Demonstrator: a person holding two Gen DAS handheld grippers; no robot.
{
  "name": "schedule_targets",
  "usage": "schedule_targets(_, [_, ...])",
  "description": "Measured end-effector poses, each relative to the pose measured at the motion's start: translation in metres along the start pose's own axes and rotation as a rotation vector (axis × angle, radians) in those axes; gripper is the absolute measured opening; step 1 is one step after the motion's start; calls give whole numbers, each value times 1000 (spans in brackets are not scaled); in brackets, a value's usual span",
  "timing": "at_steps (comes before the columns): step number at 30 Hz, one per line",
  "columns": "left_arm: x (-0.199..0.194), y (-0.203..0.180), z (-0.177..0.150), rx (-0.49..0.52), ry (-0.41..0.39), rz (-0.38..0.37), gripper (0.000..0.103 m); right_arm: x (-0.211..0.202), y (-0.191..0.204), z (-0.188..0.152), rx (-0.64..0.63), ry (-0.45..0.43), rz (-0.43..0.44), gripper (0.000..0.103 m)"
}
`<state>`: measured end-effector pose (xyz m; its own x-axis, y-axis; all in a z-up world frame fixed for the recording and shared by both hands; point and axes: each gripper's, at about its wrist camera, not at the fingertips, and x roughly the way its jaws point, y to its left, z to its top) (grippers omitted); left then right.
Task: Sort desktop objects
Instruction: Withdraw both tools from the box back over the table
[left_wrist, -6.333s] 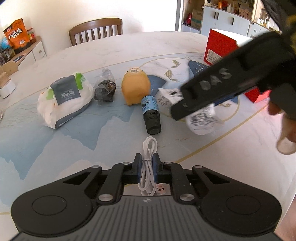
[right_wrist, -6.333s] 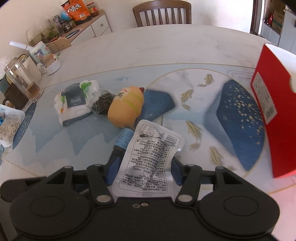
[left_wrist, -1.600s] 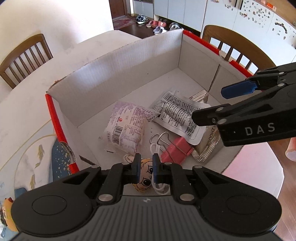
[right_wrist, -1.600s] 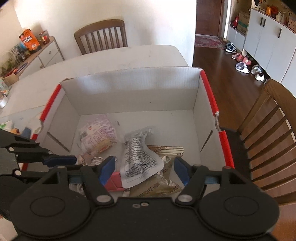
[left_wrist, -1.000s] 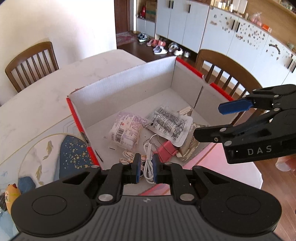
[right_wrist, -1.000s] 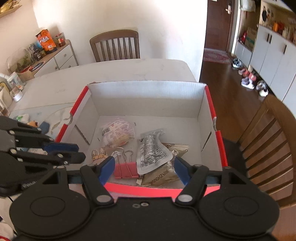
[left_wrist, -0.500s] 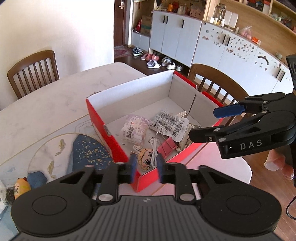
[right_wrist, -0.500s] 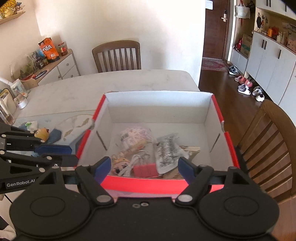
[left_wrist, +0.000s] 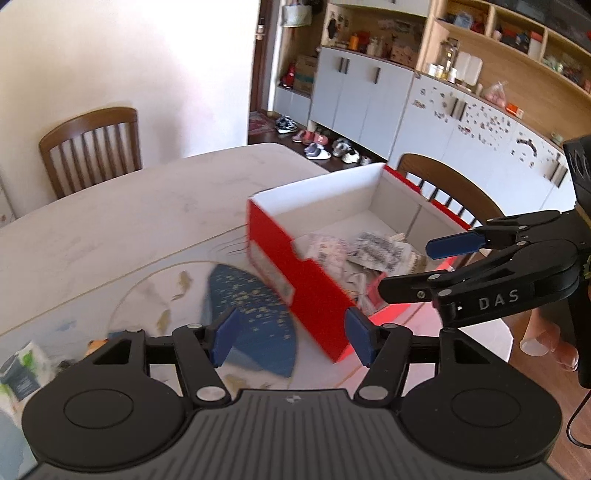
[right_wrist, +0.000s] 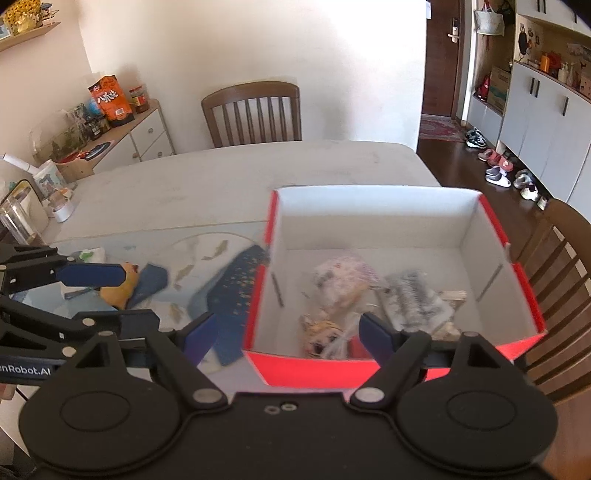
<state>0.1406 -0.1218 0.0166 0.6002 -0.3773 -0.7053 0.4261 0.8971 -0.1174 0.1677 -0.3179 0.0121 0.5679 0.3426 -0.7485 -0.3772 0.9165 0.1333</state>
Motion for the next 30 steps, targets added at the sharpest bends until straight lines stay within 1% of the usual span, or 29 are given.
schedule_targets(7, [-13, 48, -17, -36, 3, 65, 64, 17, 41, 9, -40, 9, 20, 85])
schedule_targets(8, [-14, 54, -20, -38, 3, 73, 68, 21, 49, 10, -51, 12, 25, 85])
schedule_targets(10, [-18, 66, -26, -45, -1, 93, 72, 27, 62, 13, -67, 16, 37, 85])
schedule_targets(13, [-23, 83, -34, -62, 0, 109, 73, 37, 80, 19, -84, 25, 53, 86])
schedule_targets(15, [-26, 96, -41, -73, -2, 114, 80, 46, 91, 22, -91, 34, 62, 86])
schedule_targets(16, [-27, 102, -43, -78, -4, 119, 86, 50, 97, 24, -94, 37, 62, 86])
schedule_targets(19, [-30, 121, -52, -87, -8, 135, 89, 62, 110, 27, -102, 45, 60, 89])
schedule_targets(21, [-30, 134, -58, -85, -1, 149, 94, 70, 119, 29, -105, 50, 48, 92])
schedule_targets(22, [-29, 139, -60, -86, 1, 159, 98, 73, 123, 30, -104, 52, 45, 92])
schedule_targets(25, [-29, 160, -69, -110, 1, 158, 99, 84, 135, 32, -100, 57, 53, 94])
schedule_targets(26, [-29, 167, -71, -116, 0, 158, 100, 87, 139, 32, -97, 56, 54, 96])
schedule_targets(28, [-30, 177, -77, -116, -10, 161, 103, 94, 146, 32, -88, 61, 63, 97])
schedule_targets(30, [-30, 188, -84, -112, -8, 170, 103, 103, 154, 31, -79, 75, 60, 97])
